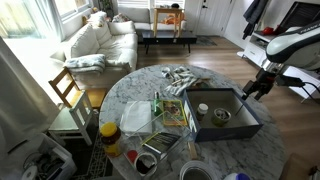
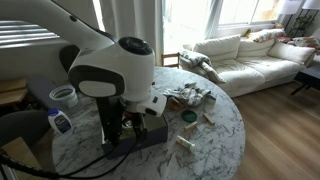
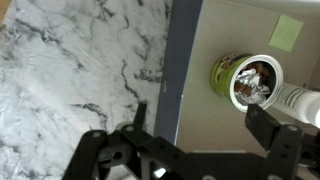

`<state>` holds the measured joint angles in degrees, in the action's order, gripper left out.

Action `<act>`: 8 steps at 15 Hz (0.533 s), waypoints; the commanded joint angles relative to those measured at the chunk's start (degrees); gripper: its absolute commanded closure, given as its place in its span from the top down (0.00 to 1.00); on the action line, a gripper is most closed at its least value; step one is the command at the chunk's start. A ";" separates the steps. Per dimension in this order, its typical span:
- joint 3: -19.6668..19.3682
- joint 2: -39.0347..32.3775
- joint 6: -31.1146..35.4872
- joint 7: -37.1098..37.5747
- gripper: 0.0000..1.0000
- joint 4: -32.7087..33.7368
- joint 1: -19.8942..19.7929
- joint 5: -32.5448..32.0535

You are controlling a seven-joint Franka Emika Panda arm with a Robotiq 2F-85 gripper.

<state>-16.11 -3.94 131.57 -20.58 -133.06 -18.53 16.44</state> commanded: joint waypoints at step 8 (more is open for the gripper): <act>2.42 -9.23 8.09 -11.48 0.91 0.33 -3.54 19.38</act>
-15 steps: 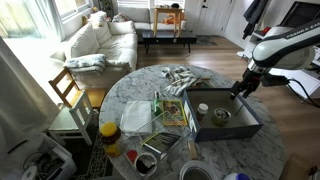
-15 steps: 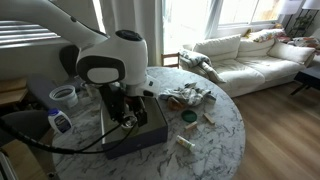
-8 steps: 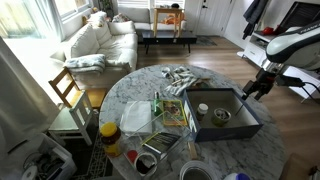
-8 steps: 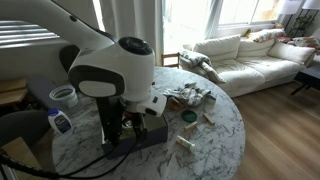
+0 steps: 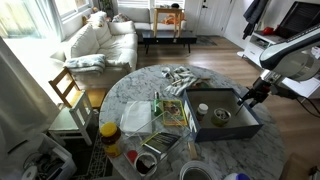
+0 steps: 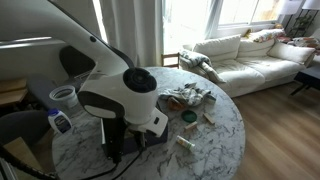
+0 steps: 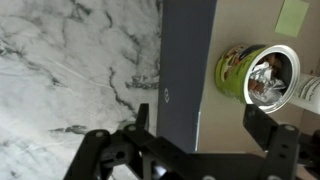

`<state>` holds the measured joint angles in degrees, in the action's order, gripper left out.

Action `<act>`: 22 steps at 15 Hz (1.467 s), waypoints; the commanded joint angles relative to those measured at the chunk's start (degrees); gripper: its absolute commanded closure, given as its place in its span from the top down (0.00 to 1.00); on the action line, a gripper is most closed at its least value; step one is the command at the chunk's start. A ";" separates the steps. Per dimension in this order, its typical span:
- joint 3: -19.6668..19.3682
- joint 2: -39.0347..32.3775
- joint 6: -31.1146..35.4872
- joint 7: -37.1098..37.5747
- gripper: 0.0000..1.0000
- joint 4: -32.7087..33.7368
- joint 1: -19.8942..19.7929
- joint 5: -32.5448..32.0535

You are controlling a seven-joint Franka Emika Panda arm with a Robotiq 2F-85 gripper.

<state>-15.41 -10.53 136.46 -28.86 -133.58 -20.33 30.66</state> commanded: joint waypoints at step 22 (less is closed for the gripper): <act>2.96 -4.79 -7.80 -11.97 0.02 6.04 -7.47 8.32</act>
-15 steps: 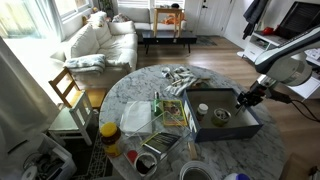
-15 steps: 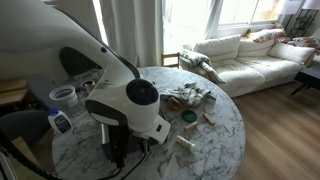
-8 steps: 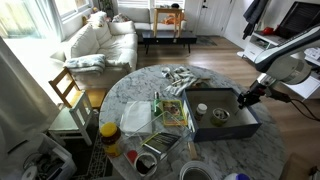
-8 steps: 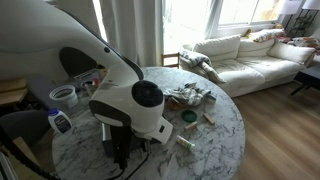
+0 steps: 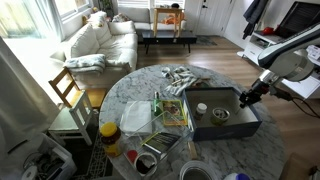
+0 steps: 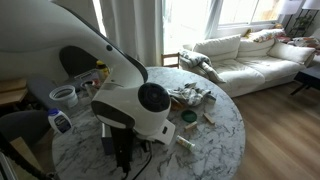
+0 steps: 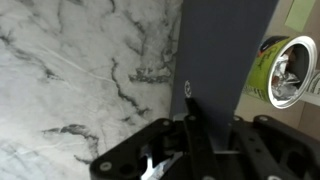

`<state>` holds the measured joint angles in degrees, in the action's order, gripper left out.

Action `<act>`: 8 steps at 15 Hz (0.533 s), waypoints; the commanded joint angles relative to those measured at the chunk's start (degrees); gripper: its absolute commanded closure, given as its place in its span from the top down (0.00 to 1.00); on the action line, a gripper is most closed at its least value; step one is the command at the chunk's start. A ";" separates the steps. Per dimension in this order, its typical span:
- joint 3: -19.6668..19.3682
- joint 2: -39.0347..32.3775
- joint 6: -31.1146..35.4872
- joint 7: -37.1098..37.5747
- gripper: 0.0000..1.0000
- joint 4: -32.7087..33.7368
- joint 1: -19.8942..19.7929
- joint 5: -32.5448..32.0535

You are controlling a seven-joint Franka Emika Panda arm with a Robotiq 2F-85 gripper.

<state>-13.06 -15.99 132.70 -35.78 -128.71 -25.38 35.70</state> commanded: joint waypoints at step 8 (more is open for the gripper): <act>-0.95 0.05 -13.37 -14.90 0.02 3.16 -4.47 9.10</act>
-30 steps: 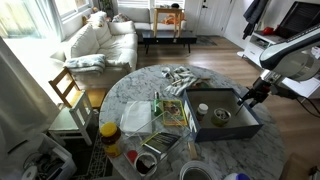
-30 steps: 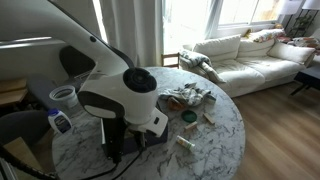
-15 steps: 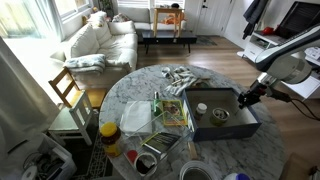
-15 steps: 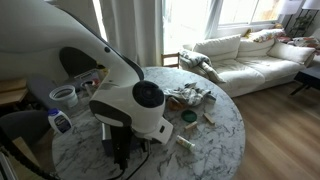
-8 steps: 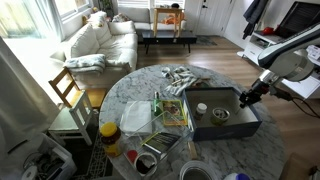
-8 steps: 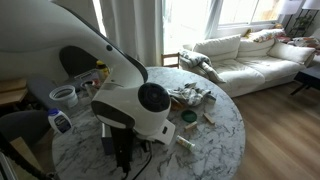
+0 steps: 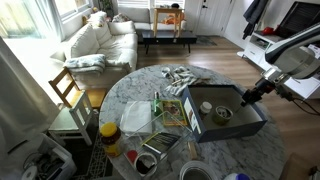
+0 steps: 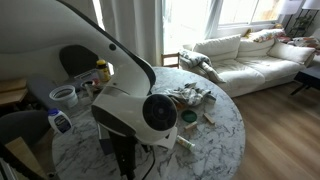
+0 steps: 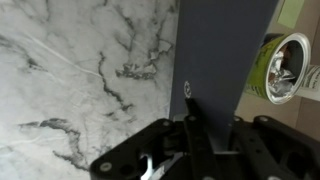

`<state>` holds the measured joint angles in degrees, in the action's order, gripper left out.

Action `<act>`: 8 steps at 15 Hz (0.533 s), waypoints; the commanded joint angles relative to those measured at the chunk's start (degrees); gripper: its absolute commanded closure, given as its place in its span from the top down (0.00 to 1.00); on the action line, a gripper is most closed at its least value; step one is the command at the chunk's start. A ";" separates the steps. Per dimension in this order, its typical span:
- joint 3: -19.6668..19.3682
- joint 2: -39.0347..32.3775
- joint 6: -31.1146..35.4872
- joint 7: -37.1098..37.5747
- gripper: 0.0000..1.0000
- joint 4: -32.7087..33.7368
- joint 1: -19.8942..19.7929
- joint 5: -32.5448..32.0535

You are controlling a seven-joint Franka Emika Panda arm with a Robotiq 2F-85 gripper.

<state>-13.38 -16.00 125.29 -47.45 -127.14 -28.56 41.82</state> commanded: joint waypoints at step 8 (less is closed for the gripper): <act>-2.50 1.73 -17.45 0.21 0.02 6.37 0.67 -3.48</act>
<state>-14.92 -15.84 113.33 -49.08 -122.90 -28.86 40.99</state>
